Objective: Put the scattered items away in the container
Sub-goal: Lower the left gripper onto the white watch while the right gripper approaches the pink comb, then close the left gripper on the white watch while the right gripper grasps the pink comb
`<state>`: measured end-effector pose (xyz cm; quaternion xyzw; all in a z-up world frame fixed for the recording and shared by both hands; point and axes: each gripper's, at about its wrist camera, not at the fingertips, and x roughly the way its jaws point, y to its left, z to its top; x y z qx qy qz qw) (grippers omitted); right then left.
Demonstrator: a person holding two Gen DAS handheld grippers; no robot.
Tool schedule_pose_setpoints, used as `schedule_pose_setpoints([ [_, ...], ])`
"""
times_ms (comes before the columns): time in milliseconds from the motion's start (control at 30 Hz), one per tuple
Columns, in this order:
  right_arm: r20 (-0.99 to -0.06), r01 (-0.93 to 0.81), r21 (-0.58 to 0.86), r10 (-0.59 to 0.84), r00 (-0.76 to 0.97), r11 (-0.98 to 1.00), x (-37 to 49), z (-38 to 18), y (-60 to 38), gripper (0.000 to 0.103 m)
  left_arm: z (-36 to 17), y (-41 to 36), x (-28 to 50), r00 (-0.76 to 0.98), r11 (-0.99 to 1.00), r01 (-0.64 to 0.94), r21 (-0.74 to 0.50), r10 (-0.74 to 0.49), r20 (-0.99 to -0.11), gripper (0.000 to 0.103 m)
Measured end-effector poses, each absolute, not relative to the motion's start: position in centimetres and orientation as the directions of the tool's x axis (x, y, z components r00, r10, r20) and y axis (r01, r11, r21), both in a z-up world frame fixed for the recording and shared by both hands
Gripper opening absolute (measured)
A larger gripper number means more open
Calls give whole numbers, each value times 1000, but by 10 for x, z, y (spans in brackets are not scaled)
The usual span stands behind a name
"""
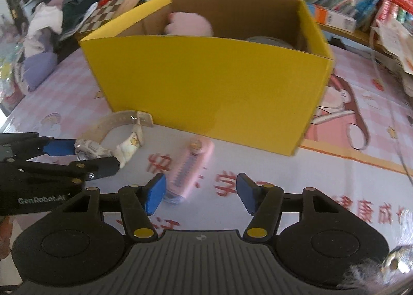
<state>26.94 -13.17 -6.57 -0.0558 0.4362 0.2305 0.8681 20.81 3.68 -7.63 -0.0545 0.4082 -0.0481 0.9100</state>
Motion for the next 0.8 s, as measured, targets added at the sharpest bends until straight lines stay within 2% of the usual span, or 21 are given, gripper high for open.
schedule_pose_setpoints([
  [267, -805, -469, 84, 337, 488, 879, 282, -74, -112, 51, -79, 37, 211, 650, 992, 58, -108, -120, -750, 65],
  [467, -803, -486, 37, 315, 505, 873, 280, -75, -110, 36, -83, 36, 217, 646, 993, 73, -93, -118, -754, 67],
  [533, -803, -495, 32, 317, 505, 868, 279, -75, -112, 24, -83, 35, 218, 647, 993, 84, -80, -115, -753, 66],
  [800, -792, -501, 80, 360, 493, 862, 273, -65, -124, 23, -79, 40, 216, 634, 991, 80, -109, -134, -762, 60],
])
